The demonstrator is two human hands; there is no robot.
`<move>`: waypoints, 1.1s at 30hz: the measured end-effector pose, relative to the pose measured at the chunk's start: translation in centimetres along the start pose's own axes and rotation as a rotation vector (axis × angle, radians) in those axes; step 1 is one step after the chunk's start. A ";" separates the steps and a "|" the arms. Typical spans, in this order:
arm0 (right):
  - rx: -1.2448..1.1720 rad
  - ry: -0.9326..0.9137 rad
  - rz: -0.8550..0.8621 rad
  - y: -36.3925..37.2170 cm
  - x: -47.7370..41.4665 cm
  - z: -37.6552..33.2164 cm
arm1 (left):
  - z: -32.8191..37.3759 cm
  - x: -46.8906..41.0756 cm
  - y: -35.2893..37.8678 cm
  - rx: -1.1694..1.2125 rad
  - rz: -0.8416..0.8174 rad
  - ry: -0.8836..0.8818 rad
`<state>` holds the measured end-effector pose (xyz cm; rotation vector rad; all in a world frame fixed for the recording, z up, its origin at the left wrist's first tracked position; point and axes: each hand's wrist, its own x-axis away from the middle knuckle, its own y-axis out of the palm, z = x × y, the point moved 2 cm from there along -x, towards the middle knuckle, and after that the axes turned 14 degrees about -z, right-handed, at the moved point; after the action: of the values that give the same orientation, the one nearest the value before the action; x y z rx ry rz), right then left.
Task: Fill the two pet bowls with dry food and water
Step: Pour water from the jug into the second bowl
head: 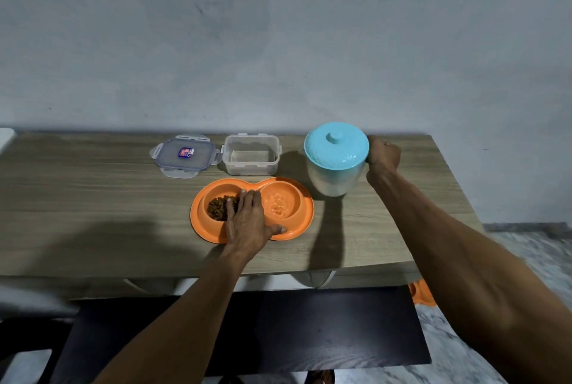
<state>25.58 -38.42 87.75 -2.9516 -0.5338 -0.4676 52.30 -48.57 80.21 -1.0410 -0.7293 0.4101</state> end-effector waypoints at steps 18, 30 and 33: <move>-0.160 0.087 -0.004 1.5 -2.6 1.6 | -0.2 0.3 0.4 0.009 0.038 0.011; -0.149 0.095 0.095 0.2 -0.9 2.4 | -0.4 0.5 0.4 0.052 -0.004 0.015; -0.092 0.142 0.157 -0.9 0.6 4.1 | -1.1 1.0 0.0 0.147 0.067 0.007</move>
<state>26.93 -36.77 84.08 -2.9851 -0.2692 -0.6939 53.82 -48.65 80.26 -0.9299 -0.6494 0.5096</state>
